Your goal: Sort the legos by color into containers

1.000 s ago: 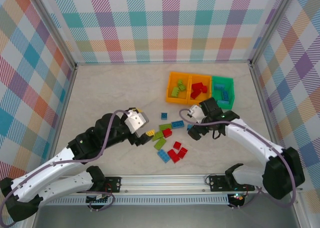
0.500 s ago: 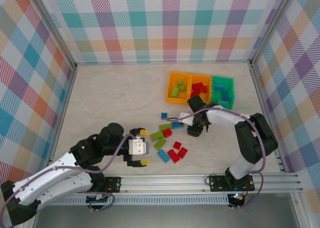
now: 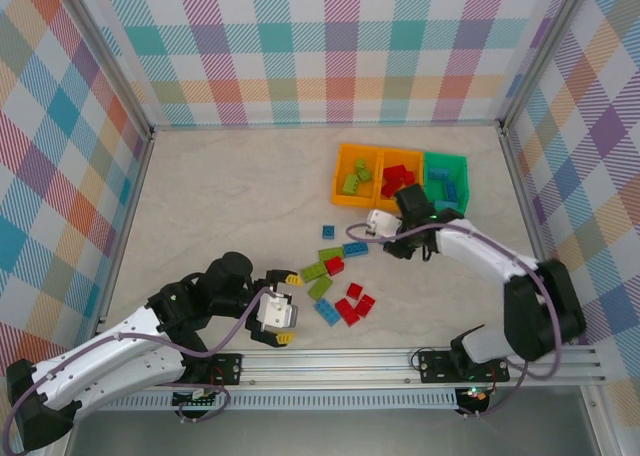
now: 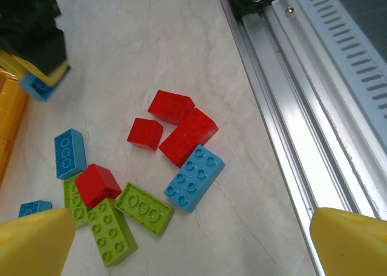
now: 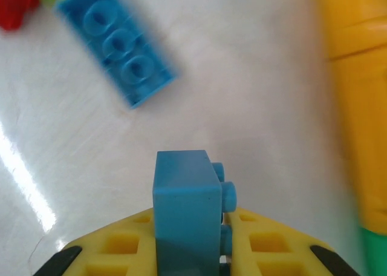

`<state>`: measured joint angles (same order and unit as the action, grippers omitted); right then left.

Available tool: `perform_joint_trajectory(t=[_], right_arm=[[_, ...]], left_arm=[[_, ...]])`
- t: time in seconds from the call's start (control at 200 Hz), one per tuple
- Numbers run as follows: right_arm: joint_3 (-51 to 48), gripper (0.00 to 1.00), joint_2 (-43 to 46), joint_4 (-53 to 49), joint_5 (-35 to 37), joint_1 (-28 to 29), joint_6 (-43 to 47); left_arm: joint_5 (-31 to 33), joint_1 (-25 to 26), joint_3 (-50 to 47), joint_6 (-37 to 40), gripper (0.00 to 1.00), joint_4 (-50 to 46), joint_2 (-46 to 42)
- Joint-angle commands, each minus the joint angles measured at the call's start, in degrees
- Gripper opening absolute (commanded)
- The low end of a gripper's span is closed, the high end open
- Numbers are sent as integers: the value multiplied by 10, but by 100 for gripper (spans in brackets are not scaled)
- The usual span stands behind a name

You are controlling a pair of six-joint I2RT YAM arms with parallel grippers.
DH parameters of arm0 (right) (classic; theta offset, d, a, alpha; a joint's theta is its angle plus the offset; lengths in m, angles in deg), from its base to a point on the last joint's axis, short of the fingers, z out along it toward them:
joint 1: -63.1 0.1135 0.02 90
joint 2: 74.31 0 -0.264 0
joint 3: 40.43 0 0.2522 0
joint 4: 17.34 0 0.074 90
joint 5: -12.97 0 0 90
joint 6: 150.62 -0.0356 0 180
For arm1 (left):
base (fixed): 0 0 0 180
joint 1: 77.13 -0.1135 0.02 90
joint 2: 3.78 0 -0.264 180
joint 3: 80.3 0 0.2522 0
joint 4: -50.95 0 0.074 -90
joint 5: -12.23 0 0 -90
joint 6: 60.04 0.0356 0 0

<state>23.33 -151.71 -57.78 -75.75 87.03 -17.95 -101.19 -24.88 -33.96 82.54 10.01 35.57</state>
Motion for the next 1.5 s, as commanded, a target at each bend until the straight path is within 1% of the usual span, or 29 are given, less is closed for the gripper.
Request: perform_joint_trajectory(t=[0.0, 0.08, 0.15, 0.2, 0.27, 0.35, 0.37, 0.495, 0.55, 0.61, 0.67, 0.74, 0.835, 0.91, 0.985, 1.04, 1.105, 1.145, 1.195, 1.255, 1.33, 1.415, 1.495], right_arm=[[-10, 18, 64, 109, -45, -64, -116], [-2, 21, 80, 153, -54, -123, -204], [22, 21, 60, 161, -61, -168, -265], [53, 21, 29, 148, -45, -192, -310], [113, 20, -30, 101, -29, -227, -387], [174, 21, -97, 71, -50, -263, -449], [185, 21, -112, 69, -54, -270, -462], [257, 22, -196, 43, -49, -284, -506], [287, 25, -230, 29, -57, -284, -513], [314, 30, -260, 11, -66, -284, -523], [331, 33, -278, -1, -80, -284, -531], [329, 36, -279, 3, -90, -283, -542], [321, 38, -264, 4, -88, -284, -546], [309, 39, -241, -3, -85, -283, -542], [286, 39, -202, -14, -92, -284, -550], [256, 40, -158, -16, -107, -282, -571], [219, 40, -102, -25, -128, -283, -608], [197, 40, -66, -36, -140, -281, -631], [166, 41, -17, -49, -152, -275, -664], [127, 43, 45, -55, -190, -261, -694], [87, 43, 121, -70, -223, -225, -715], [68, 45, 184, -117, -217, -155, -711], [63, 46, 215, -170, -200, -99, -724]], left_arm=[[6, -4, -12, 4, 100, 54, -3], [14, -10, -17, -14, 100, 85, -6], [22, -14, -18, -26, 100, 99, -7], [32, -17, -18, -32, 100, 104, -8], [45, -18, -18, -40, 100, 107, -10], [58, -20, -19, -47, 100, 107, -16], [63, -21, -20, -50, 100, 128, -18], [86, -22, -24, -60, 100, 146, -36], [100, -22, -25, -71, 100, 153, -42], [126, -22, -21, -86, 100, 154, -45], [155, -23, -10, -110, 100, 150, -42], [184, -24, 6, -145, 100, 146, -37], [206, -24, 28, -202, 100, 151, -22], [226, -25, 44, -273, 100, 167, 1], [271, -26, 63, -382, 100, 188, 37], [302, -28, 80, -466, 100, 191, 72], [341, -33, 111, -559, 100, 172, 118], [353, -40, 136, -611, 100, 148, 151], [352, -53, 169, -661, 100, 108, 192], [347, -70, 204, -712, 100, 58, 241], [320, -91, 229, -759, 100, 30, 295], [271, -111, 230, -801, 100, 33, 341], [232, -124, 223, -836, 100, 47, 377]])
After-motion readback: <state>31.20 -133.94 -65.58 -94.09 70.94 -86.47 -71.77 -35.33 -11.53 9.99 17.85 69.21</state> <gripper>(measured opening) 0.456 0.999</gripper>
